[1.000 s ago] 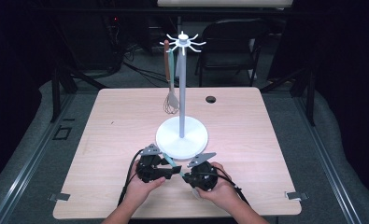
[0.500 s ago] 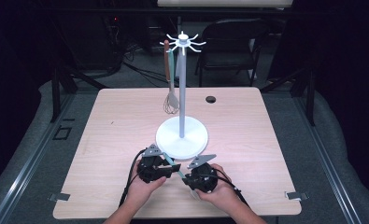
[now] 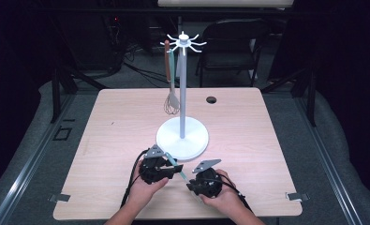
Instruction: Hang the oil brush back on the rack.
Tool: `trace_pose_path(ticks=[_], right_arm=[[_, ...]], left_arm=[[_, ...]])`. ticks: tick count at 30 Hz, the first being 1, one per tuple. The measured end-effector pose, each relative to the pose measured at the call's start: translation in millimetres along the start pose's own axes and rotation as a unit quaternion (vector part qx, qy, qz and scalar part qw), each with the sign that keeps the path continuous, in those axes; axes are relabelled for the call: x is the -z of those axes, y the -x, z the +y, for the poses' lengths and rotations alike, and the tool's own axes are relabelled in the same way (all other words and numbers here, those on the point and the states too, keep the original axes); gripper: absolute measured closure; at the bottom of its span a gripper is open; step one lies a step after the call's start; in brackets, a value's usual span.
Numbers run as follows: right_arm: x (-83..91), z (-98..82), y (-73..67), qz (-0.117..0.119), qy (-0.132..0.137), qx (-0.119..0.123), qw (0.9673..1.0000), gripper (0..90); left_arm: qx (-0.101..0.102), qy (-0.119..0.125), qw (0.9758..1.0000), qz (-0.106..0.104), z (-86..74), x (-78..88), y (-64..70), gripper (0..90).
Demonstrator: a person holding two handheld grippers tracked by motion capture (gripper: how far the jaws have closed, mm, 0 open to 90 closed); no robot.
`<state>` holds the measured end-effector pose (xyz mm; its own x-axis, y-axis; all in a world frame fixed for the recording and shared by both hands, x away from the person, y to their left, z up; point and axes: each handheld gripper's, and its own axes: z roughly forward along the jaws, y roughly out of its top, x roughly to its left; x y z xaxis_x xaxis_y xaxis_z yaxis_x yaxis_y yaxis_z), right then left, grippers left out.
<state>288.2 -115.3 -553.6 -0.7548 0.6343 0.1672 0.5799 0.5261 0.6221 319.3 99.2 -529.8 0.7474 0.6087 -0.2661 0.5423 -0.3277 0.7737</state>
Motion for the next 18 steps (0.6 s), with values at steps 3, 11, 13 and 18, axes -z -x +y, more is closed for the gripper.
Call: trace_pose_path(ticks=[3, 11, 13, 18], right_arm=[[-0.6, 2.6, 0.1, 0.004, -0.005, 0.000, 1.0000, 80.6], [-0.3, 12.9, -2.1, -0.004, 0.006, 0.010, 0.9999, 82.5], [-1.0, 16.1, -2.3, -0.005, 0.012, 0.009, 0.9999, 82.6], [-1.1, 24.6, -3.3, -0.014, 0.031, 0.014, 0.9993, 82.7]], left_arm=[[-0.001, 0.001, 1.0000, -0.002, 0.7, 0.3, 0.4, 60.5], [-0.005, 0.012, 0.9999, -0.006, 5.9, 6.9, 2.9, 62.2], [-0.006, 0.016, 0.9998, -0.006, 6.9, 8.4, 3.4, 63.4], [-0.004, 0.022, 0.9997, -0.010, 9.2, 12.7, 4.4, 66.5]])
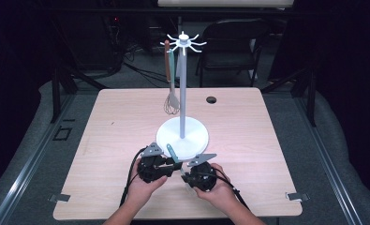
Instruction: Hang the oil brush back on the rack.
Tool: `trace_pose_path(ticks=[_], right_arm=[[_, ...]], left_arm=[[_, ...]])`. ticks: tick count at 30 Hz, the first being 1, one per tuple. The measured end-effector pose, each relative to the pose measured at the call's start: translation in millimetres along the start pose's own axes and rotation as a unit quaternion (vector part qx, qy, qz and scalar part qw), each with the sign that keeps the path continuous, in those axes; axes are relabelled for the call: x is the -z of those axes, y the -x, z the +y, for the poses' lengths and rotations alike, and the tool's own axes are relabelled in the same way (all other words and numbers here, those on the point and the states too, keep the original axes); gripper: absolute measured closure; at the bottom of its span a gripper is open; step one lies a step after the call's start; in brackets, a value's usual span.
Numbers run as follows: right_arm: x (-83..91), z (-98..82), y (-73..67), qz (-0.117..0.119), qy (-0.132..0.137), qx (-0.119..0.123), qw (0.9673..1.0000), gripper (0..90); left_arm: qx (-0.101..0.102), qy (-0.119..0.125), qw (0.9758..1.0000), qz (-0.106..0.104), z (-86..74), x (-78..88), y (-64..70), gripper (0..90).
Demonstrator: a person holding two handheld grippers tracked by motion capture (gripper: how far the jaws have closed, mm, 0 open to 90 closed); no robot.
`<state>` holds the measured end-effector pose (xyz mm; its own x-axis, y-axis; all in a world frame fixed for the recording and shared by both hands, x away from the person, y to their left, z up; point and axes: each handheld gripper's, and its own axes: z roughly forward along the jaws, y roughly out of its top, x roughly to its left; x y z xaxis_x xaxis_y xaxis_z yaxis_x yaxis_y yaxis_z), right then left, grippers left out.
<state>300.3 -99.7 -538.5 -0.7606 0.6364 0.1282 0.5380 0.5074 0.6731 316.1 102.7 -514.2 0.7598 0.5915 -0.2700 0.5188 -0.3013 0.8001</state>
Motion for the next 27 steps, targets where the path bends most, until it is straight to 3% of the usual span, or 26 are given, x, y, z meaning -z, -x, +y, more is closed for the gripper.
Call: trace_pose_path(ticks=[8, 19, 27], right_arm=[[-2.6, 9.3, -1.7, -0.004, 0.020, 0.005, 0.9998, 83.5], [-5.7, 9.0, -0.8, 0.000, 0.027, 0.000, 0.9996, 85.2], [-5.4, 8.0, -1.3, -0.001, 0.030, 0.002, 0.9995, 85.3]], left_arm=[[-0.005, 0.010, 0.9999, -0.010, 2.4, 4.6, 1.2, 73.0], [-0.013, -0.002, 0.9998, -0.014, -0.9, -2.2, 4.3, 77.3], [-0.006, -0.006, 0.9998, -0.017, -3.3, -7.1, 3.6, 78.3]])
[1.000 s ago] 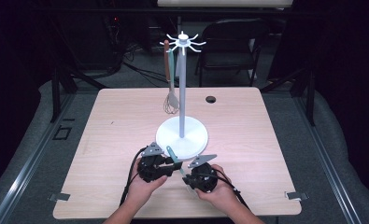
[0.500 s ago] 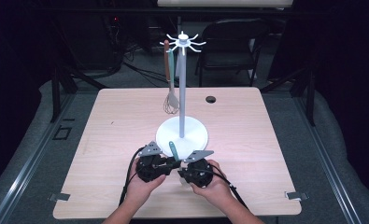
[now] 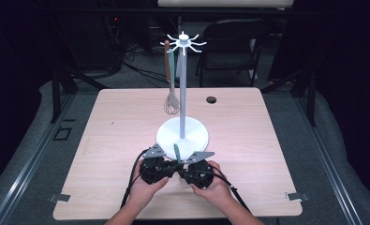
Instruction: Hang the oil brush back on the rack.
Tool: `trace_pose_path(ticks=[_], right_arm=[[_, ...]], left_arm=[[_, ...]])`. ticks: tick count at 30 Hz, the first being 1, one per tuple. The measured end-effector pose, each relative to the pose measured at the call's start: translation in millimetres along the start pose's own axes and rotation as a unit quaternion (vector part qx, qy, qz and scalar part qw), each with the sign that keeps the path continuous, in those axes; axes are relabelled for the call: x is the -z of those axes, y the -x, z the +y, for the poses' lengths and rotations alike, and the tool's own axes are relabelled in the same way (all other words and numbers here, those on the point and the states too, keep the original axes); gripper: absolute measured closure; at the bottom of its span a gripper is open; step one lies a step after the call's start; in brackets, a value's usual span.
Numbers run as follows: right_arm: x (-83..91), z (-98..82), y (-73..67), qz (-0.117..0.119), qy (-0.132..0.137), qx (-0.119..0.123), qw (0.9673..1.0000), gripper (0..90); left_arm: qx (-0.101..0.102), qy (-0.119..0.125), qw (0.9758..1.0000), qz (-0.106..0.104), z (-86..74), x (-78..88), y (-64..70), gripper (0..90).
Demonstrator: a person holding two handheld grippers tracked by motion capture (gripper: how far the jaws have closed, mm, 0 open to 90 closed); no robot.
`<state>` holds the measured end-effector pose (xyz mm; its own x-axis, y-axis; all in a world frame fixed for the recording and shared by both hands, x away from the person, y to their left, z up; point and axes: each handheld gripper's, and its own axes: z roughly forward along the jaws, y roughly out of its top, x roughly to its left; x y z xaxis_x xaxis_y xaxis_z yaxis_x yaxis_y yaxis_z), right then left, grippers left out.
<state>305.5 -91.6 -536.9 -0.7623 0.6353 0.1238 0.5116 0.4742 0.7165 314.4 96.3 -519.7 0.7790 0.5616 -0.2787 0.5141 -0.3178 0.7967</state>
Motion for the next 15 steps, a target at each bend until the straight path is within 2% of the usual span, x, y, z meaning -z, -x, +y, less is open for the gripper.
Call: trace_pose_path(ticks=[8, 15], right_arm=[[-2.1, -1.9, 1.0, 0.003, 0.000, -0.005, 1.0000, 84.6], [-1.2, -4.5, 1.9, 0.006, 0.002, -0.017, 0.9998, 81.3]], left_arm=[[-0.004, -0.002, 1.0000, 0.005, -1.4, -3.4, 2.1, 80.9], [-0.023, -0.002, 0.9996, 0.013, -1.3, -6.1, 4.2, 82.7]])
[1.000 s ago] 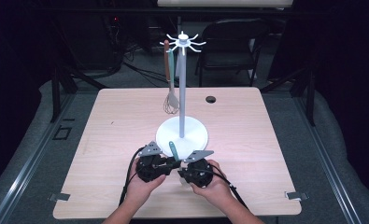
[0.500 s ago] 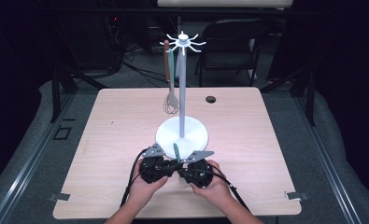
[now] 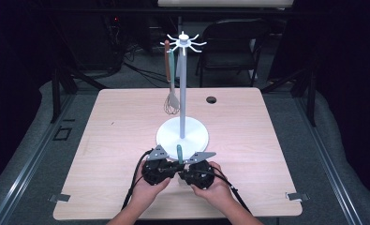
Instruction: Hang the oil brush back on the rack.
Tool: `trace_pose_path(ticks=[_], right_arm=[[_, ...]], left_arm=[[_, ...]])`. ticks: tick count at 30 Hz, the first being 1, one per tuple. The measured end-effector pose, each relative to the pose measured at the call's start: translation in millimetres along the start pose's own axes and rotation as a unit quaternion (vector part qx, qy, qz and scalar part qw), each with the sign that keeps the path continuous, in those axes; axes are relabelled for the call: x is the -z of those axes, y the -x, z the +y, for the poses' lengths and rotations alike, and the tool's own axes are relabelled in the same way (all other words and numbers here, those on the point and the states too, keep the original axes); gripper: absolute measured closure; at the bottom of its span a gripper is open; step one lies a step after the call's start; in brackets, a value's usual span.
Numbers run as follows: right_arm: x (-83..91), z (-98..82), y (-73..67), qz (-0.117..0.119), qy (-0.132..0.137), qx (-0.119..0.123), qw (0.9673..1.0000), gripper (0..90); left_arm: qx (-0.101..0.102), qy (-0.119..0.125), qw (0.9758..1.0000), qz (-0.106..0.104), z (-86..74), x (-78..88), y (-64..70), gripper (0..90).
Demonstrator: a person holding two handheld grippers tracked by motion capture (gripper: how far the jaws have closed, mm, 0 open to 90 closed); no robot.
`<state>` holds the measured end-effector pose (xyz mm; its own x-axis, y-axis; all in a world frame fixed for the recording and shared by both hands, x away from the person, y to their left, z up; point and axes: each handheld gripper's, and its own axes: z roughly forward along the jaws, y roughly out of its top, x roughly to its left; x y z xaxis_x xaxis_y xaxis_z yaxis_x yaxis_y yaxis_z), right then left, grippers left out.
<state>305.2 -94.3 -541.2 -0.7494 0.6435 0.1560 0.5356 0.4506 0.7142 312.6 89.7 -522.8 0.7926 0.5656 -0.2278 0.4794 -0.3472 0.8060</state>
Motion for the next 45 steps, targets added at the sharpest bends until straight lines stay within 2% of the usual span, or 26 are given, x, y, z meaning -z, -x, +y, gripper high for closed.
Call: trace_pose_path(ticks=[14, 19, 24, 26, 29, 33, 35, 40, 45], right_arm=[[8.8, -6.2, 3.5, 0.003, 0.004, -0.008, 1.0000, 74.3], [13.9, -6.4, 5.6, 0.001, -0.011, -0.008, 0.9999, 73.2], [20.9, -8.7, 7.9, -0.001, -0.004, -0.011, 0.9999, 72.2], [23.2, -9.0, 8.5, -0.003, -0.004, -0.011, 0.9999, 72.2], [32.0, -10.6, 13.0, -0.007, 0.004, -0.015, 0.9999, 71.9], [37.5, -12.9, 18.3, -0.013, 0.009, -0.017, 0.9997, 71.5], [40.8, -16.2, 23.0, -0.015, 0.013, -0.029, 0.9994, 71.3], [43.9, -18.6, 27.4, -0.019, 0.009, -0.034, 0.9992, 70.5], [45.1, -21.4, 32.3, -0.018, 0.003, -0.038, 0.9991, 68.3]], left_arm=[[-0.002, -0.003, 1.0000, -0.003, 1.5, -3.1, 0.0, 84.7], [0.008, 0.001, 0.9999, -0.011, 3.3, -2.1, -2.5, 84.7], [0.016, 0.005, 0.9997, -0.020, 8.1, 2.2, -5.6, 84.9], [0.011, 0.007, 0.9997, -0.019, 12.1, 4.3, -6.4, 84.9], [0.003, 0.005, 0.9998, -0.017, 20.8, 8.6, -8.7, 84.9], [-0.012, 0.005, 0.9998, -0.011, 41.1, 16.9, -10.8, 85.0], [-0.023, 0.003, 0.9997, -0.004, 52.3, 22.2, -11.8, 85.0], [-0.035, -0.002, 0.9994, 0.000, 76.5, 33.1, -14.5, 85.0], [-0.043, 0.005, 0.9990, -0.003, 101.0, 44.5, -16.1, 85.0]])
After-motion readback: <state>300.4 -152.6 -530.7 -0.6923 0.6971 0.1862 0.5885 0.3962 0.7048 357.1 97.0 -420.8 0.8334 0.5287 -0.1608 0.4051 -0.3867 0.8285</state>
